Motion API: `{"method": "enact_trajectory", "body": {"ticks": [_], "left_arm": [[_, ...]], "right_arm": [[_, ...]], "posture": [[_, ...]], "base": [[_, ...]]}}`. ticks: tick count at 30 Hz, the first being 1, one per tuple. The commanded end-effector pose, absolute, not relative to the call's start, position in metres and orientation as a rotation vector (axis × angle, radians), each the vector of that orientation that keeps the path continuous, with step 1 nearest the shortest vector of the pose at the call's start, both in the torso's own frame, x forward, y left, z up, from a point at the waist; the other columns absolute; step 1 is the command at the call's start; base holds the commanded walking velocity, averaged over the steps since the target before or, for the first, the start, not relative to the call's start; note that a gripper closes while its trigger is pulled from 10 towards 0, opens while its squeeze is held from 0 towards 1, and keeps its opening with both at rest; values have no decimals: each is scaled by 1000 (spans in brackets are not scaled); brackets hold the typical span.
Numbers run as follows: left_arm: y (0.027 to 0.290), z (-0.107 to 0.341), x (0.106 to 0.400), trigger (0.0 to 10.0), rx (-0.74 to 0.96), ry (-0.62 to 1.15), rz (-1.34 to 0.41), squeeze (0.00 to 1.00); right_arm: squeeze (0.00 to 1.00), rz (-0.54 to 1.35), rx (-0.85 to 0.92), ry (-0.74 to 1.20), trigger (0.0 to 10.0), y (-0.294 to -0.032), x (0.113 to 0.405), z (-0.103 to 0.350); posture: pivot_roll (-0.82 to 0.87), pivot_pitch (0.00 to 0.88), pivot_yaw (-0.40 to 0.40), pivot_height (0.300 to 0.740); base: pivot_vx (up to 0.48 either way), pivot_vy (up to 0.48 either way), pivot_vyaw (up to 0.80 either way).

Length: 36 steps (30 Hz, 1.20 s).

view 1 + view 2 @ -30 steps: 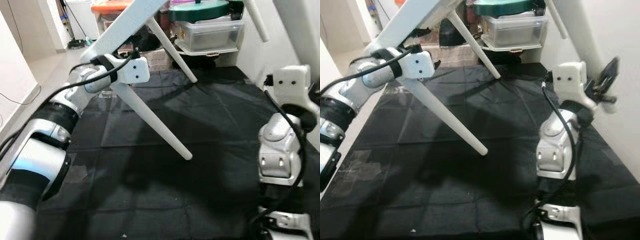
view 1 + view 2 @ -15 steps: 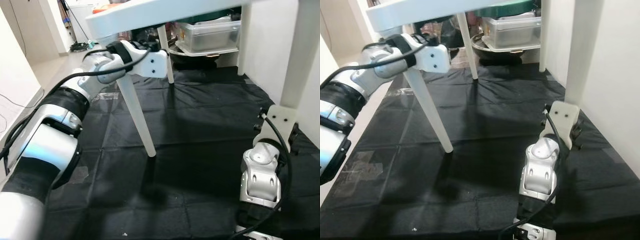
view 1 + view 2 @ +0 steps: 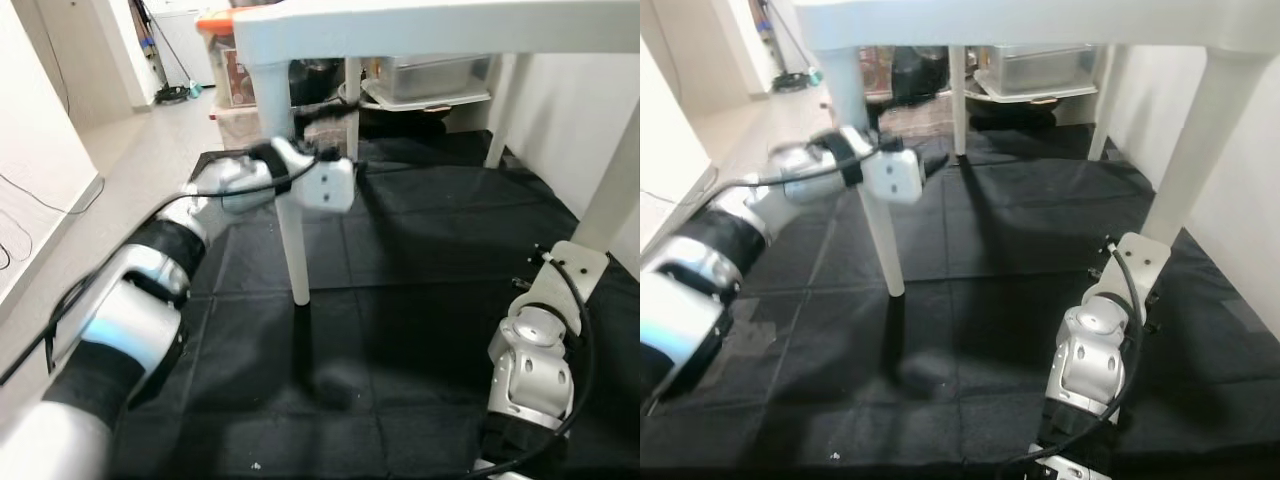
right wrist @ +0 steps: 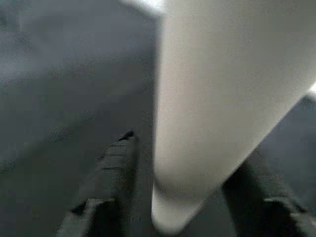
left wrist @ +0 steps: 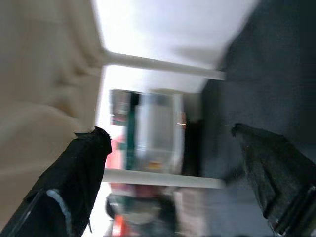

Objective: Building children table

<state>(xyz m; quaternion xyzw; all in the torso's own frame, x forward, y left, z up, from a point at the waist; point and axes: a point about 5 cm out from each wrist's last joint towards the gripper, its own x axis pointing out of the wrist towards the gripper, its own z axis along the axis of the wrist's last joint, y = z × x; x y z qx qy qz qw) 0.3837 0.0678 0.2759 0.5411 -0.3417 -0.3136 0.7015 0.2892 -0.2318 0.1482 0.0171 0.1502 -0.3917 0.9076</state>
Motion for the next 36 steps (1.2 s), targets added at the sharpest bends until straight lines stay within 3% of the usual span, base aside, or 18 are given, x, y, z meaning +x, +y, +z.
{"method": "enact_trajectory", "body": {"ticks": [1, 4, 5, 15, 19, 21, 25, 31, 36], "left_arm": [[70, 276, 384, 10000, 1208, -759, -705, 0], [71, 271, 382, 10000, 1188, -752, -715, 0], [70, 265, 381, 10000, 1151, -747, -722, 0], [67, 212, 356, 10000, 931, -672, -808, 0], [66, 177, 331, 10000, 681, -535, -830, 0], [66, 177, 331, 10000, 681, -535, -830, 0], [67, 146, 305, 10000, 463, -376, -801, 0], [69, 135, 287, 10000, 348, -296, -770, 0], [73, 127, 274, 10000, 270, -217, -734, 0]], "right_arm": [[1000, -789, 58, 329, 10000, -226, 289, 145], [1000, -773, 62, 332, 10000, -223, 290, 145], [0, -751, 47, 322, 10000, -219, 289, 146], [0, -565, 14, 280, 10000, -198, 266, 141], [0, -348, 9, 183, 10000, -181, 249, 142], [0, -348, 9, 183, 10000, -181, 249, 142], [0, -128, -29, 68, 10000, -156, 239, 146], [0, -84, -38, 46, 10000, -146, 236, 146], [0, -68, -23, 47, 10000, -145, 234, 144]], "posture": [[105, 0, 21, 740], [104, 0, 18, 740], [105, 0, 15, 740], [89, 0, 12, 740], [73, 0, 11, 740], [73, 0, 11, 740], [75, 0, 3, 740], [76, 0, -5, 740], [71, 0, -8, 740]], "base": [[0, 0, 0], [0, 0, 0], [0, 0, 0], [0, 0, 0], [0, 0, 0], [0, 0, 0], [0, 0, 0], [0, 0, 795], [0, 0, 0]]}}
